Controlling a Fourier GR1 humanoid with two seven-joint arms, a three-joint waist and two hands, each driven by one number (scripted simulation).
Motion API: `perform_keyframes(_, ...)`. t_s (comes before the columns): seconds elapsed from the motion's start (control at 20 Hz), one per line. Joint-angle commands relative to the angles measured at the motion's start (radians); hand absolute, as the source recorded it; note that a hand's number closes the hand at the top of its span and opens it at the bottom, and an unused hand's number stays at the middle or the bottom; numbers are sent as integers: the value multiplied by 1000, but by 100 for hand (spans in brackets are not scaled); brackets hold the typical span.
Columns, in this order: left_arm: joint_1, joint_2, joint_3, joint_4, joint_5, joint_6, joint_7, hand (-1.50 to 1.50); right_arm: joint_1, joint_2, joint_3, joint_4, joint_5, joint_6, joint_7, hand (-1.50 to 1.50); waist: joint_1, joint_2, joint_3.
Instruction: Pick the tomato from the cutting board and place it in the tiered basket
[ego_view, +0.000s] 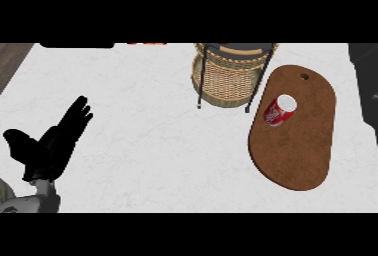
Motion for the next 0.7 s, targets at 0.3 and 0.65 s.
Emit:
perform_keyframes(0.3, 1, -12, -7, 12, -35, 12, -37, 0, 79, -342, -107, 137, -80, 200, -66, -150, 7, 8, 1)
perform_keyframes(0.65, -14, -54, -54, 4, -67, 38, -8, 0, 136, -451, -124, 246, -97, 323, -176, -150, 18, 12, 2)
